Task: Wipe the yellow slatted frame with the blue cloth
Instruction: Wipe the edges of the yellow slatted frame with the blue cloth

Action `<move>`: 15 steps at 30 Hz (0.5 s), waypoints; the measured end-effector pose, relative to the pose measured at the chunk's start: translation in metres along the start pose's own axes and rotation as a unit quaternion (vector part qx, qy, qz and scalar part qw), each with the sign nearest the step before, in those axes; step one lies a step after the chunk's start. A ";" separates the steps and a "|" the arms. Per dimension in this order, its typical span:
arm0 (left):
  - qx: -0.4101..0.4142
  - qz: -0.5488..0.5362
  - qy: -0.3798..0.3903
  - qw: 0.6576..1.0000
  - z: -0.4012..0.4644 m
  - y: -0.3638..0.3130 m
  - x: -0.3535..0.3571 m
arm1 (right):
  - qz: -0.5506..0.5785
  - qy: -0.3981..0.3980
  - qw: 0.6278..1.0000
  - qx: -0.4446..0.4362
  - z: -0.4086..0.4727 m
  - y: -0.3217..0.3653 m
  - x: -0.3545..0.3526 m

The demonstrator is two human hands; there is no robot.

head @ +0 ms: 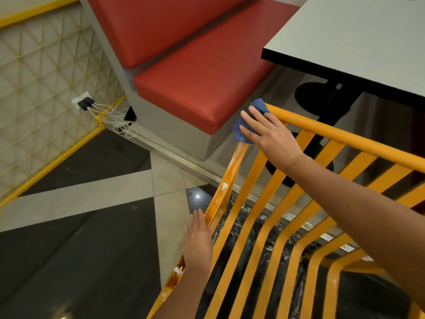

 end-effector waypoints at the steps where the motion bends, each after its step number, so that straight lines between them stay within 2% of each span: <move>1: -0.001 -0.005 -0.001 1.000 0.000 0.001 0.001 | 0.002 0.003 1.000 0.015 0.001 -0.001 0.000; 6: 0.010 -0.026 0.008 1.000 0.002 0.004 0.003 | 0.022 0.020 1.000 0.009 -0.007 0.028 0.021; 9: 0.015 -0.047 0.017 0.999 0.002 0.005 0.004 | 0.007 0.010 1.000 -0.008 -0.007 0.019 0.016; 12: 0.014 -0.056 0.020 0.998 0.002 0.006 0.005 | 0.020 0.000 0.999 0.026 -0.002 0.002 0.006; 15: 0.009 -0.072 0.018 0.997 0.002 0.006 0.006 | 0.042 0.000 0.997 0.059 -0.006 0.013 0.012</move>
Point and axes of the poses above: each hand's wrist, its own z-axis towards the middle knuckle, its own x-axis out of the palm, y = z × x, the point moved 5 cm from there along z, towards the middle knuckle, and after that the axes turned 5 degrees about y, right-handed, at the moved point
